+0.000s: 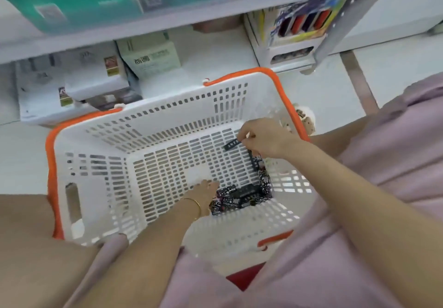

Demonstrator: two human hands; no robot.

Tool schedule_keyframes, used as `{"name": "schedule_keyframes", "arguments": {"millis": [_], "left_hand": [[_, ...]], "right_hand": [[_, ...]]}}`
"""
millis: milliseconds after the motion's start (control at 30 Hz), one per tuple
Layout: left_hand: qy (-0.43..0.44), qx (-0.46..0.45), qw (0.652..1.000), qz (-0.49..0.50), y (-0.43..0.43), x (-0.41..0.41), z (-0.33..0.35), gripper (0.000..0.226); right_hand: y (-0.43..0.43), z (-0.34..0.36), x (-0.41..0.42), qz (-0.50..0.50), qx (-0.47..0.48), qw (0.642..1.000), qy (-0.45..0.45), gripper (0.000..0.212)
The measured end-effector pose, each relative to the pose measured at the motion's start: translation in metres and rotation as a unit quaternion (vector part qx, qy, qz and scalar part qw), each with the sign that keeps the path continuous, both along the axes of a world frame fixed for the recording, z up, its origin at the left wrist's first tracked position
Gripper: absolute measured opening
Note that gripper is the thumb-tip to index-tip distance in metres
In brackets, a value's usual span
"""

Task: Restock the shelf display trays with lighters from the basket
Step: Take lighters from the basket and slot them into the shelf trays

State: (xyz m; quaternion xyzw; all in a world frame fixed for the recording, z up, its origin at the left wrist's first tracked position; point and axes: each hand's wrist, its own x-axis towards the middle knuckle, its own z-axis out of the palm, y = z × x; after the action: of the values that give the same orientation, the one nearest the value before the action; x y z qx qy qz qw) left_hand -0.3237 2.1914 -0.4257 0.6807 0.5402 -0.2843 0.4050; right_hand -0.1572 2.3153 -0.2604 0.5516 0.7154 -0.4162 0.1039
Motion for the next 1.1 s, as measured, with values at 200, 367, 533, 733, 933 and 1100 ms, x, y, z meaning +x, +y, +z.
{"name": "schedule_keyframes", "arguments": {"millis": [200, 367, 533, 733, 933, 1100], "left_hand": [[-0.014, 0.062, 0.998, -0.014, -0.009, 0.01, -0.025, 0.085], [-0.068, 0.07, 0.995, -0.019, -0.01, 0.03, -0.033, 0.088], [-0.085, 0.087, 0.992, -0.024, -0.001, 0.044, -0.04, 0.08], [-0.128, 0.077, 0.989, -0.001, 0.011, 0.045, -0.048, 0.069], [-0.144, 0.101, 0.984, 0.022, 0.011, 0.06, -0.046, 0.056], [-0.17, 0.021, 0.977, 0.128, 0.021, 0.073, -0.044, 0.061]], "right_hand": [[0.002, -0.007, 0.001, 0.035, -0.006, 0.998, -0.054, 0.025], [0.004, -0.01, -0.002, 0.028, -0.008, 0.998, -0.063, 0.025], [0.002, -0.011, -0.002, 0.023, -0.018, 0.998, -0.055, 0.025], [0.003, -0.01, -0.002, 0.017, -0.013, 0.998, -0.063, 0.025], [0.004, -0.013, 0.003, 0.013, -0.015, 0.998, -0.065, 0.026], [0.005, -0.014, 0.005, 0.015, -0.019, 0.997, -0.068, 0.027]]}}
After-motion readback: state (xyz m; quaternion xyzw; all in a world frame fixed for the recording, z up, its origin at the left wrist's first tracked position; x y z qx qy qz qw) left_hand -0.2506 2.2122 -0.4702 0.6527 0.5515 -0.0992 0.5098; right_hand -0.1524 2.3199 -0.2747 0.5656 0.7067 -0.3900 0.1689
